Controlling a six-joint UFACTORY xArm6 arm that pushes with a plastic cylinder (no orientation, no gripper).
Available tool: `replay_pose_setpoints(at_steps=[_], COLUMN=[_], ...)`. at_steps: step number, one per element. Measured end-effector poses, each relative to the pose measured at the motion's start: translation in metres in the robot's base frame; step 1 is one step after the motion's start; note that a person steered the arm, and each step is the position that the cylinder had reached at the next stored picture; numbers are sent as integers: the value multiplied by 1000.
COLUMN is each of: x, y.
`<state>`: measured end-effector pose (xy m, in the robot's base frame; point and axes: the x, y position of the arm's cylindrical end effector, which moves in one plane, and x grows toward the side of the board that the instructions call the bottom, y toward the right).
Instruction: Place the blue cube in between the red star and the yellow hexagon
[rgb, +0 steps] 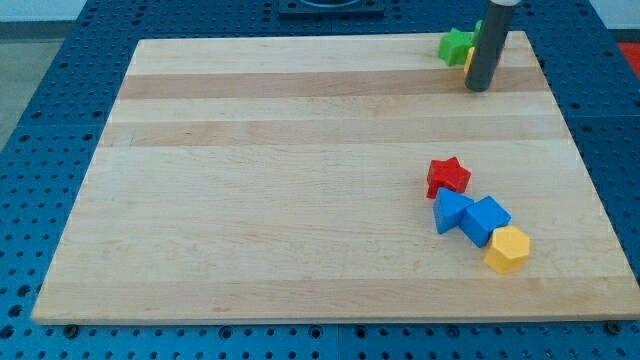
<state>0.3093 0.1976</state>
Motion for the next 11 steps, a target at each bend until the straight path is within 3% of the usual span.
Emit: replay_pose_setpoints(at_steps=[2, 6, 8, 11], x=[73, 269, 294, 287], y=[3, 30, -33, -2])
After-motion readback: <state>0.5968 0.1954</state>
